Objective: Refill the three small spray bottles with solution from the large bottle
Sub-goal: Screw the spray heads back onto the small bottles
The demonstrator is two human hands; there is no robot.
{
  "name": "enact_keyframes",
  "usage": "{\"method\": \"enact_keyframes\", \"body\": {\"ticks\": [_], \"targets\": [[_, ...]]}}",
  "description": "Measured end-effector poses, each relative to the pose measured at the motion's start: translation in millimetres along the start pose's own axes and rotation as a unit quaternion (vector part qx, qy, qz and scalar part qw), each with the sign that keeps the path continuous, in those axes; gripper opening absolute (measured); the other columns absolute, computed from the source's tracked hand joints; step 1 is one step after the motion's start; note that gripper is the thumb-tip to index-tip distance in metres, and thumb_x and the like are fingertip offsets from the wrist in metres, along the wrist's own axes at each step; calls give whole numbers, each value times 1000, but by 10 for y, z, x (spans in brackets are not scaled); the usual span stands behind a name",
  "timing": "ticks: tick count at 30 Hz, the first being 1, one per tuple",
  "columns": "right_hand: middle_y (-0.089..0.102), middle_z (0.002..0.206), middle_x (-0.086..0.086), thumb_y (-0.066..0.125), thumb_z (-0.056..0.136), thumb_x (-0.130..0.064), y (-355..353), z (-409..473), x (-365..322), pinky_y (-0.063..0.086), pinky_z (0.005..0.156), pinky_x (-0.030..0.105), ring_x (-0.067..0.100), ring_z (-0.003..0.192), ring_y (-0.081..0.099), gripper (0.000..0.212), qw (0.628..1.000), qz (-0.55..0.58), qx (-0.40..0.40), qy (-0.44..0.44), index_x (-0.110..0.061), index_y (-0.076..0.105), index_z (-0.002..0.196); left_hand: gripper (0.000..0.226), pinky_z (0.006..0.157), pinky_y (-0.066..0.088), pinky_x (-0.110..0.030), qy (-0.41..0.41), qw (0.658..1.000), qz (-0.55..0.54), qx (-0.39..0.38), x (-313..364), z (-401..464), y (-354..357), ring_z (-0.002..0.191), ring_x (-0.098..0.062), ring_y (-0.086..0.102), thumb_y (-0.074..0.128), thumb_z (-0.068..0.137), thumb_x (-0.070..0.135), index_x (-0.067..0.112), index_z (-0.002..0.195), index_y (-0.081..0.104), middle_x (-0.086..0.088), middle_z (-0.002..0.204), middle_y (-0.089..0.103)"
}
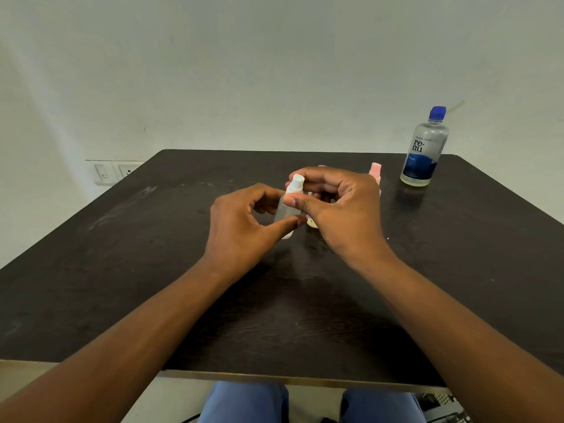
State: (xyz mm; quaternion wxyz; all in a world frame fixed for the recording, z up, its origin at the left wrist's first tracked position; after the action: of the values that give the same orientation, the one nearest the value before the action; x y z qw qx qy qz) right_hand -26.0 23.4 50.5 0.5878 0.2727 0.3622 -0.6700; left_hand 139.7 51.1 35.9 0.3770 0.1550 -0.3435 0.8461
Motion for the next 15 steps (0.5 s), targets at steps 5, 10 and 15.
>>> {"method": "enact_keyframes", "body": {"ticks": [5, 10, 15], "targets": [[80, 91, -9, 93, 74, -10, 10, -30, -20, 62, 76, 25, 4, 85, 77, 31, 1000, 5, 12, 10, -17, 81, 102, 39, 66, 45, -10, -7, 1000, 15, 22, 26, -13, -1, 76, -4, 65, 78, 74, 60, 24, 87, 68, 20, 77, 63], [80, 91, -9, 94, 74, -14, 32, -61, -36, 61, 75, 21, 0, 82, 75, 31, 1000, -7, 17, 7, -17, 82, 102, 39, 62, 55, -36, -12, 998, 48, 39, 16, -27, 2, 71, -8, 63, 85, 73, 50, 22, 85, 61, 12, 77, 64], [80, 95, -8, 93, 76, -14, 31, -41, -30, 62, 79, 25, 7, 89, 76, 31, 1000, 6, 4, 6, -21, 79, 104, 39, 66, 50, -25, -10, 999, 33, 25, 46, -31, 21, 76, -8, 61, 82, 76, 51, 25, 94, 60, 14, 82, 62]]}}
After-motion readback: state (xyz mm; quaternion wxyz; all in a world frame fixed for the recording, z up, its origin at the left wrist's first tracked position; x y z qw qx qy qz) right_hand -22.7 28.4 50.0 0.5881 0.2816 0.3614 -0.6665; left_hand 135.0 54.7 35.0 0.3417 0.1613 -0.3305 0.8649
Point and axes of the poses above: each hand's wrist, its own z-axis towards the middle knuckle, its own y-axis out of the palm, x = y × z, the point moved 6 cm from there along z, towards the middle knuckle
